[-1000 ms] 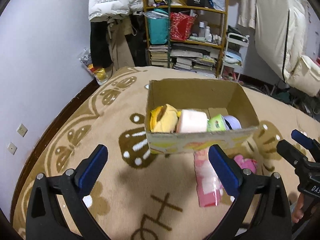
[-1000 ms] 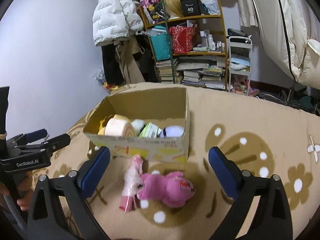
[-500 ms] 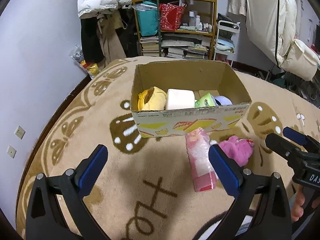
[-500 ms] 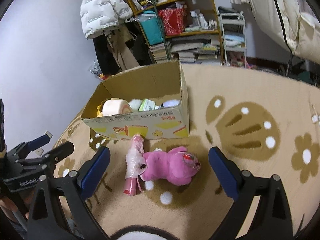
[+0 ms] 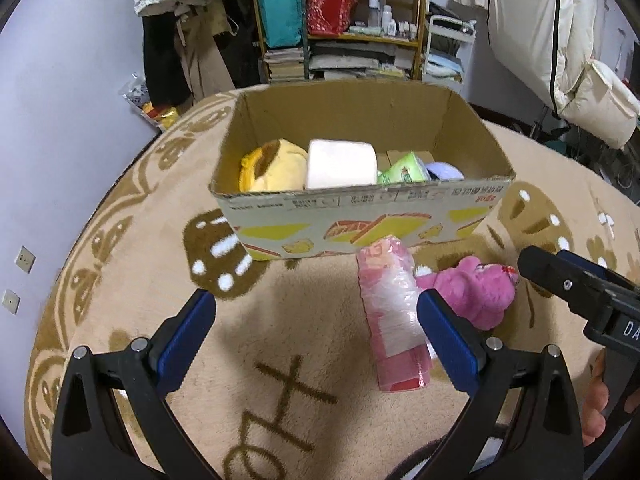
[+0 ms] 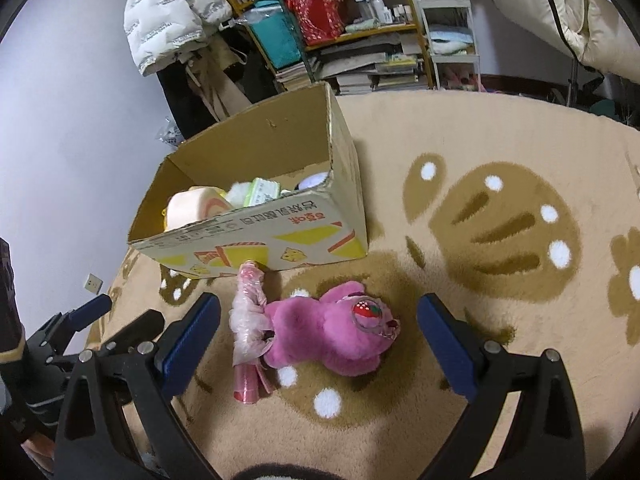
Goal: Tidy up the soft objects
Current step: 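Grasp the pink strawberry plush bear with right gripper while left gripper grasps the pink wrapped roll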
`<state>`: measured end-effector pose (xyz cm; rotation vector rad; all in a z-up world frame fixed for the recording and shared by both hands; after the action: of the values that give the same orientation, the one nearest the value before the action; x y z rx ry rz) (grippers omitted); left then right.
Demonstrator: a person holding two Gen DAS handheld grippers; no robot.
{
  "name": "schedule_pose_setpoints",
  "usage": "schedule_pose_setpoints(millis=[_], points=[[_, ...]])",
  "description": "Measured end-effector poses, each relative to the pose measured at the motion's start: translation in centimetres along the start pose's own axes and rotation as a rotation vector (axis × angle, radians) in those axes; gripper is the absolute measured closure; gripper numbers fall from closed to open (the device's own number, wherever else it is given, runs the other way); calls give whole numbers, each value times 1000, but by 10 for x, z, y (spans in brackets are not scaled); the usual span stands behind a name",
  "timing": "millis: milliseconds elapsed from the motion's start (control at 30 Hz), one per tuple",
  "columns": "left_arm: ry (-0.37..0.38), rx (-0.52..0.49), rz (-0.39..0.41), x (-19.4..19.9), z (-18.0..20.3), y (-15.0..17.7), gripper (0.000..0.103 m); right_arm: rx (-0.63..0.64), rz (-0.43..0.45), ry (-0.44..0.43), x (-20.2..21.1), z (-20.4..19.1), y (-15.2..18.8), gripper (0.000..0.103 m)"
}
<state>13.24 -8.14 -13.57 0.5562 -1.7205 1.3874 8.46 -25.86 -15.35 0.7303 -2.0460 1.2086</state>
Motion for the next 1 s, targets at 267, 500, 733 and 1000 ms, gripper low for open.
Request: schedule_pose_setpoints(millis=[267, 500, 733, 1000], points=[[16, -34, -42, -28, 15, 4, 3, -19, -36, 0, -24, 5, -2, 0], [39, -50, -74, -47, 25, 7, 3, -37, -81, 4, -45, 10, -2, 0], [59, -48, -119, -66, 31, 11, 3, -54, -123, -7, -62, 14, 1, 0], [69, -54, -164, -81, 40, 17, 3, -50, -164, -12, -77, 14, 7, 0]])
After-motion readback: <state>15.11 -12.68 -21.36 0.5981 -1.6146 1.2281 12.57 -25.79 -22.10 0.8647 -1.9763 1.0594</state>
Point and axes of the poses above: each gripper's, at about its wrist camera, not at the fingertips, and x roughly against the way its jaws point, z to its right, y to its underside, the point moved 6 cm from there along -x, roughly the way its jaws point, and after that the axes turned 2 degrees about x, right-handed, at the moved point
